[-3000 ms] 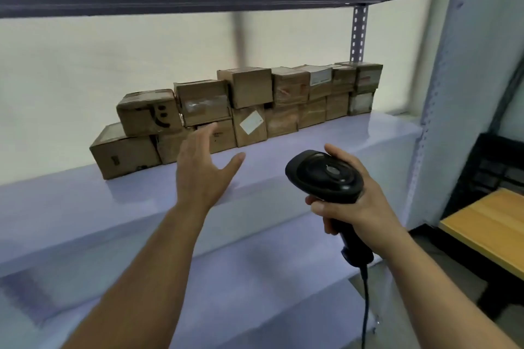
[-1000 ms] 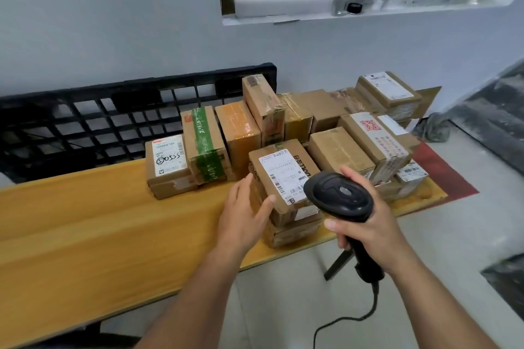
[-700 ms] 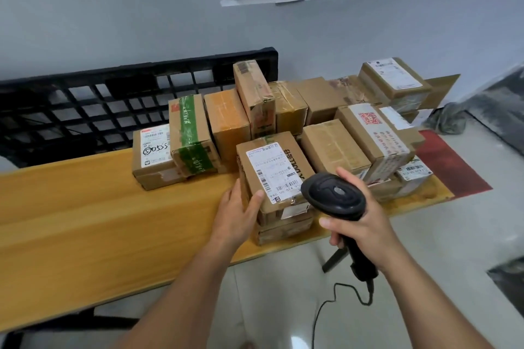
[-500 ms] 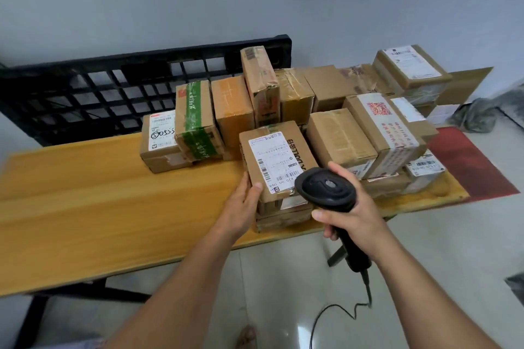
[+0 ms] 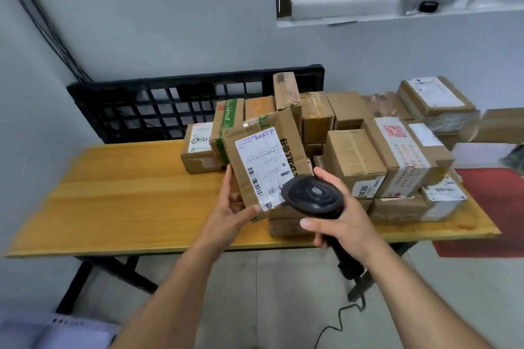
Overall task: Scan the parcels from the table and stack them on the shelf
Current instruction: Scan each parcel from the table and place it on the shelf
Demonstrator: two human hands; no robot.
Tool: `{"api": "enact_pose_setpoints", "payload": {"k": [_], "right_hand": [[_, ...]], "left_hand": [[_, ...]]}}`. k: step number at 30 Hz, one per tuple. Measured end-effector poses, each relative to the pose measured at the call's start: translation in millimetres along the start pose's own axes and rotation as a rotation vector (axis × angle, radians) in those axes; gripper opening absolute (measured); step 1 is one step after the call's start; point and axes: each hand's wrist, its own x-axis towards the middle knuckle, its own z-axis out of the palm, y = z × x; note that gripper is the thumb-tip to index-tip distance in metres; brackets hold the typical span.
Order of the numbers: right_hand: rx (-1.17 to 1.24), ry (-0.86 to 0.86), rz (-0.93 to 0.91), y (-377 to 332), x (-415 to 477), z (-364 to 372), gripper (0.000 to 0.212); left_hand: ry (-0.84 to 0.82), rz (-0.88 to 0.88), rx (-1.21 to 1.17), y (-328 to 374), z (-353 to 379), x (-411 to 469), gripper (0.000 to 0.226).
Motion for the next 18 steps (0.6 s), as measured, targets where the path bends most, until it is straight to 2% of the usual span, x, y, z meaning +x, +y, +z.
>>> {"api": "enact_pose_setpoints", "payload": {"k": [3, 8, 18], "right_hand": [[0.0, -0.044, -0.071, -20, 1, 5, 0.091], [0.014, -0.099, -0.183, -51, -10, 15, 0.097], [0.071, -0.316, -0.349, -93, -36, 40, 0.101]], "left_hand": [[0.057, 0.075, 0.048, 16, -14, -15, 0.108], [0.235, 0.208, 0.088, 39, -41, -29, 0.113], [0.444, 0.268, 0.116, 62, -81, -68, 0.114]]}}
